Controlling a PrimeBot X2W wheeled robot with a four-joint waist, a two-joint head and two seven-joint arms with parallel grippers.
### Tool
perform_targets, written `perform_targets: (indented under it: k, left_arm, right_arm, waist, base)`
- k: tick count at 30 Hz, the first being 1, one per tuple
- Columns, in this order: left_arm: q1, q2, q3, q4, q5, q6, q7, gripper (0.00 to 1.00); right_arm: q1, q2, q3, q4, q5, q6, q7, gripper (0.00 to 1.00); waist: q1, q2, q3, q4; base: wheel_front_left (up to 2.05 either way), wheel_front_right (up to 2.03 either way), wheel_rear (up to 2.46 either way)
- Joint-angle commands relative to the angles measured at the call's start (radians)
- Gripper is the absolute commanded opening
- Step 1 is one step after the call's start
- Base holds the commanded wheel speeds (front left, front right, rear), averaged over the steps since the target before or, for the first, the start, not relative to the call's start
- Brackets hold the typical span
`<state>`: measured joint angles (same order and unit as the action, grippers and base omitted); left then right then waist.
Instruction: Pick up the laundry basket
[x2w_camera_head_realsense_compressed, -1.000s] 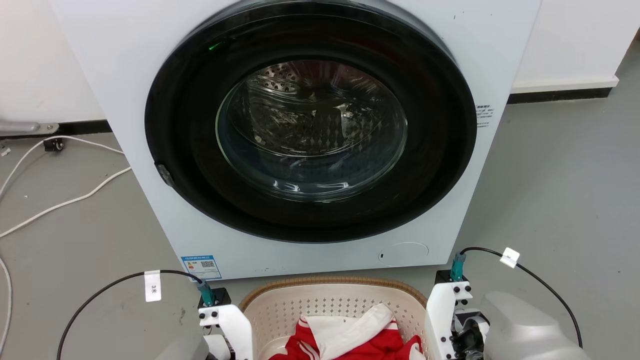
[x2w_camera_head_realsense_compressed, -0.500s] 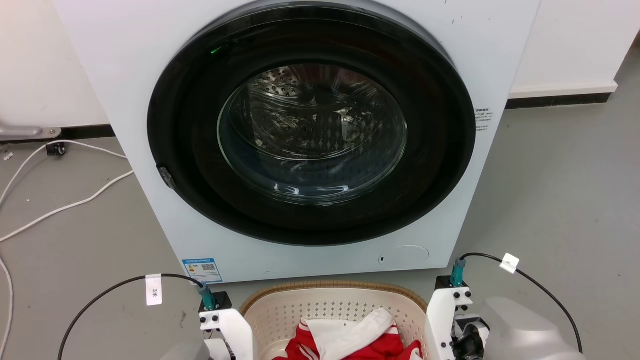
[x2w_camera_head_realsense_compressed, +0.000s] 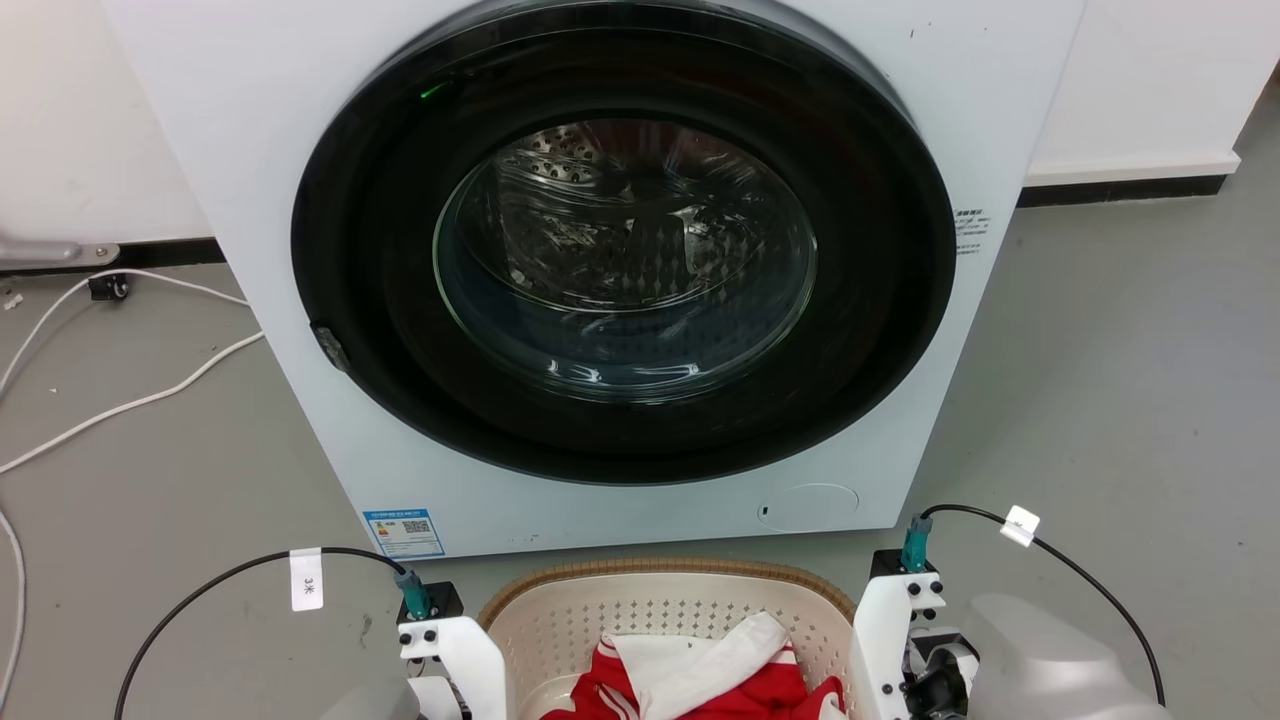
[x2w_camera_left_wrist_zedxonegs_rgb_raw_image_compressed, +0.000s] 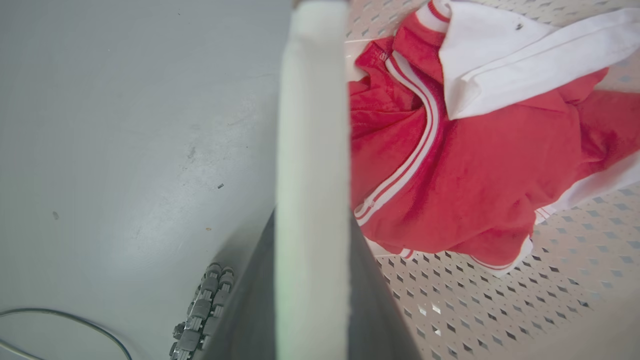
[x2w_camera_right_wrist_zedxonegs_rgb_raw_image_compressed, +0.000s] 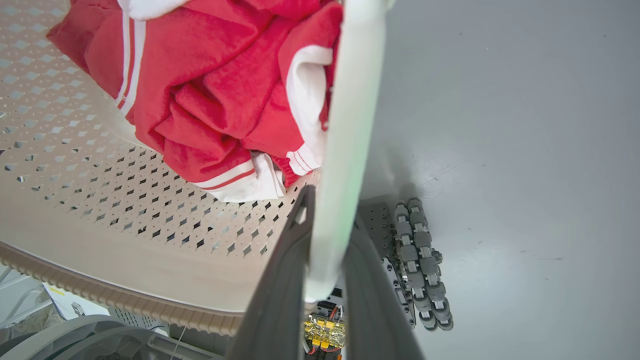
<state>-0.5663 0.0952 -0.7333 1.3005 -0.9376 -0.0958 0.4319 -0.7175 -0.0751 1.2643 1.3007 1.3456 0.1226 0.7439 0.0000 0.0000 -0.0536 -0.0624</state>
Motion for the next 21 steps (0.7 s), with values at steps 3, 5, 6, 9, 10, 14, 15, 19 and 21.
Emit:
perform_targets:
  k: [3,5,6,9,10,14,15,19,21]
  left_arm:
    - [-0.020,-0.046,0.001,-0.022,-0.014,-0.015,-0.007,0.00]
    - [-0.022,-0.046,0.001,-0.022,-0.016,-0.016,-0.008,0.00]
    - [-0.023,-0.047,0.000,-0.022,-0.017,-0.016,-0.007,0.00]
    - [-0.025,-0.047,-0.001,-0.022,-0.018,-0.016,-0.007,0.00]
    - [-0.026,-0.048,-0.001,-0.022,-0.018,-0.015,-0.007,0.00]
    - [-0.028,-0.048,-0.001,-0.022,-0.020,-0.013,-0.008,0.00]
    - [-0.028,-0.048,-0.002,-0.022,-0.021,-0.012,-0.008,0.00]
    - [-0.029,-0.047,-0.003,-0.022,-0.022,-0.012,-0.011,0.00]
    - [-0.029,-0.047,-0.004,-0.022,-0.024,-0.012,-0.011,0.00]
  right_arm:
    - [-0.006,0.046,-0.001,-0.025,0.011,0.015,-0.004,0.00]
    - [-0.009,0.046,0.000,-0.025,0.011,0.015,-0.005,0.00]
    - [-0.009,0.046,0.000,-0.025,0.012,0.015,-0.005,0.00]
    - [-0.012,0.046,0.000,-0.024,0.014,0.015,-0.006,0.00]
    - [-0.013,0.046,0.000,-0.024,0.014,0.015,-0.006,0.00]
    - [-0.013,0.046,0.001,-0.024,0.015,0.015,-0.010,0.00]
    - [-0.013,0.046,0.001,-0.024,0.015,0.015,-0.010,0.00]
    - [-0.015,0.046,0.001,-0.024,0.017,0.015,-0.012,0.00]
    - [-0.015,0.046,0.002,-0.024,0.018,0.015,-0.013,0.00]
  waist:
    - [0.0000,0.0000,0.002,0.000]
    - [0.0000,0.0000,0.003,0.001]
    - [0.0000,0.0000,0.003,0.001]
    - [0.0000,0.0000,0.005,0.003]
    - [0.0000,0.0000,0.005,0.003]
    - [0.0000,0.0000,0.007,0.005]
    - [0.0000,0.0000,0.008,0.005]
    - [0.0000,0.0000,0.010,0.006]
    - [0.0000,0.0000,0.011,0.006]
  base:
    - [0.00,0.00,0.00]
    - [0.00,0.00,0.00]
    - [0.00,0.00,0.00]
    - [0.00,0.00,0.00]
    - [0.00,0.00,0.00]
    - [0.00,0.00,0.00]
    - [0.00,0.00,0.00]
    - [0.00,0.00,0.00]
    - [0.00,0.00,0.00]
